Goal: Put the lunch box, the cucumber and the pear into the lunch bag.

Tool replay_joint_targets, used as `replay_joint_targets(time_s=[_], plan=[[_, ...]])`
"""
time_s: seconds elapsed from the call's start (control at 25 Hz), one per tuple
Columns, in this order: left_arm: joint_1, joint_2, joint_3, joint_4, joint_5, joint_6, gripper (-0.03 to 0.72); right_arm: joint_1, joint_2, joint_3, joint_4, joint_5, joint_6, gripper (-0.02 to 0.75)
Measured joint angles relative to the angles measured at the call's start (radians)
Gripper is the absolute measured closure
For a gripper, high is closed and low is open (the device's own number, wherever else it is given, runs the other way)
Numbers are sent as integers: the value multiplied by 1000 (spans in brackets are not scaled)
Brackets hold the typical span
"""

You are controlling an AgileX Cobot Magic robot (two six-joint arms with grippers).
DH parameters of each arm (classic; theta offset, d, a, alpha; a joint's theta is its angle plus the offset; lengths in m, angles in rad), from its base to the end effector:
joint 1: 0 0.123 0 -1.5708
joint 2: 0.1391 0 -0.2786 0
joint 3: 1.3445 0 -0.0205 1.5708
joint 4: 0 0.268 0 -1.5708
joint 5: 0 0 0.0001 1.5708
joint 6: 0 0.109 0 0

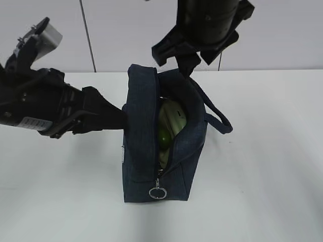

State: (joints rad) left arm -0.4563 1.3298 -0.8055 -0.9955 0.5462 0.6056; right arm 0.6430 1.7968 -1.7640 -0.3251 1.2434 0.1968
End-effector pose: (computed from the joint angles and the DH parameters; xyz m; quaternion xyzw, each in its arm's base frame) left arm 0.2433 -0.1724 0.2379 0.1510 0.8866 -0.3356 0.2802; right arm 0.3448 0.2172 0.3225 -0.2358 0.9400 -0.0701 0.2363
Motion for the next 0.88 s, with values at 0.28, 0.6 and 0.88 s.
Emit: replay_joint_targets(time_s=[0.28,0.6,0.88], plan=[[0,-43,0,50,1,1,316,0,-166,0,53,2,-81,347],[0,-45,0,61,-2,3,316,0,-407,140,99,5,-152,347],[0,-45,0,61,-11,3,316,0,-723,544,227,-122,-158,347]])
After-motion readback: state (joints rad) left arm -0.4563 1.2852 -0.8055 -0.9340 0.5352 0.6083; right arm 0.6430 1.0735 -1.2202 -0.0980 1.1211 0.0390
